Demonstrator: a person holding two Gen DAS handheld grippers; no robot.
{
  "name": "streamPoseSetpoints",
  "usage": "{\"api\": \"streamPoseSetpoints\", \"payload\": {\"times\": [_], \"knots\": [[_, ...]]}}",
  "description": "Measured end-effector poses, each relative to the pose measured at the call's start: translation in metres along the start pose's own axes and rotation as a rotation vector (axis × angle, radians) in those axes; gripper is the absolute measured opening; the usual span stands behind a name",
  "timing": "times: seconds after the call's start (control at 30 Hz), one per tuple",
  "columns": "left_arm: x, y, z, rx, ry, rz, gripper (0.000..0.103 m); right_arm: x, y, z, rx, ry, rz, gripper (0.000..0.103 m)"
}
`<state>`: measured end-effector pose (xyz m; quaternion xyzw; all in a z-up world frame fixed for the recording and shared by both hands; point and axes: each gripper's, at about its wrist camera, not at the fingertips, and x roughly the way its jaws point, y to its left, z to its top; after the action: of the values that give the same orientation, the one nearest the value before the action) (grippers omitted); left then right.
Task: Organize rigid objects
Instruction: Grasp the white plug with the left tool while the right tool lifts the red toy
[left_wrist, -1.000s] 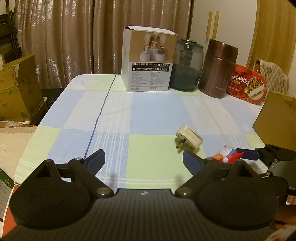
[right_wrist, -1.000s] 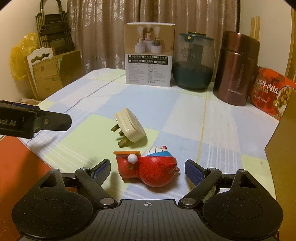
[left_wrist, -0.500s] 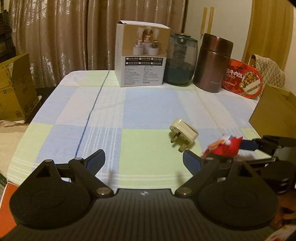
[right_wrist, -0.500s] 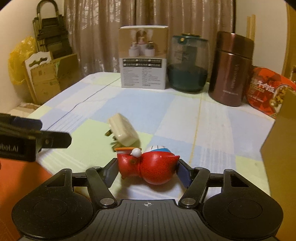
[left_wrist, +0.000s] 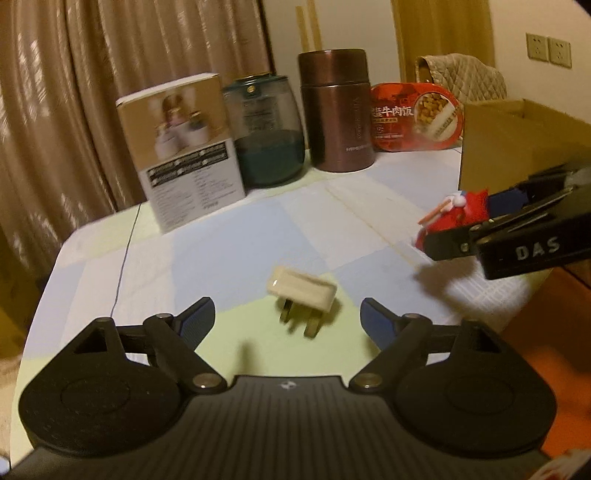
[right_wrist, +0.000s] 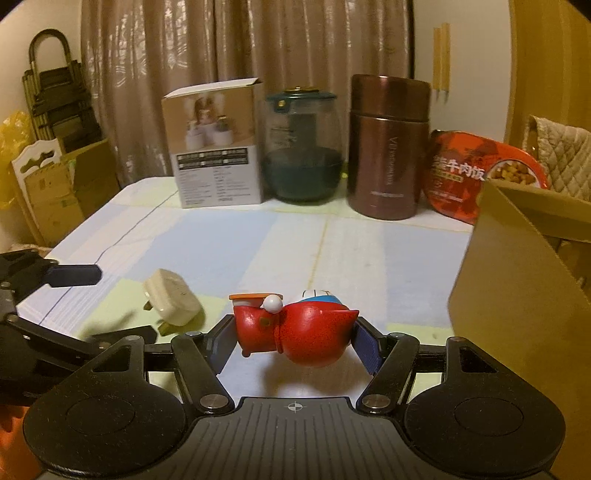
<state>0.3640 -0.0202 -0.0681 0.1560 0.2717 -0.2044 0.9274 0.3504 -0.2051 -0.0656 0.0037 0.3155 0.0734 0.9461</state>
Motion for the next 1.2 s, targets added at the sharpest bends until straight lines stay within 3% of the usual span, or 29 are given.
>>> {"api": "streamPoseSetpoints", "payload": {"times": [0.27, 0.5, 0.7, 0.93, 1.2], "knots": [[0.034, -0.022, 0.002, 0.101, -0.003, 0.021, 0.068, 0.002, -0.008, 0.003, 0.015, 0.011, 0.001, 0.064], [0.042, -0.019, -0.003, 0.086, -0.025, 0.043, 0.049, 0.007, -0.010, -0.001, 0.022, 0.029, 0.002, 0.064], [0.033, -0.018, -0.004, 0.052, -0.018, 0.028, 0.048, 0.006, -0.010, -0.002, 0.029, 0.038, 0.002, 0.064], [0.005, -0.011, 0.003, -0.095, 0.022, -0.012, 0.047, -0.010, -0.004, 0.000, 0.032, 0.034, 0.015, 0.064], [-0.065, -0.007, -0.011, -0.251, 0.073, 0.000, 0.047, -0.062, 0.011, -0.003, 0.009, 0.018, 0.031, 0.064]]}}
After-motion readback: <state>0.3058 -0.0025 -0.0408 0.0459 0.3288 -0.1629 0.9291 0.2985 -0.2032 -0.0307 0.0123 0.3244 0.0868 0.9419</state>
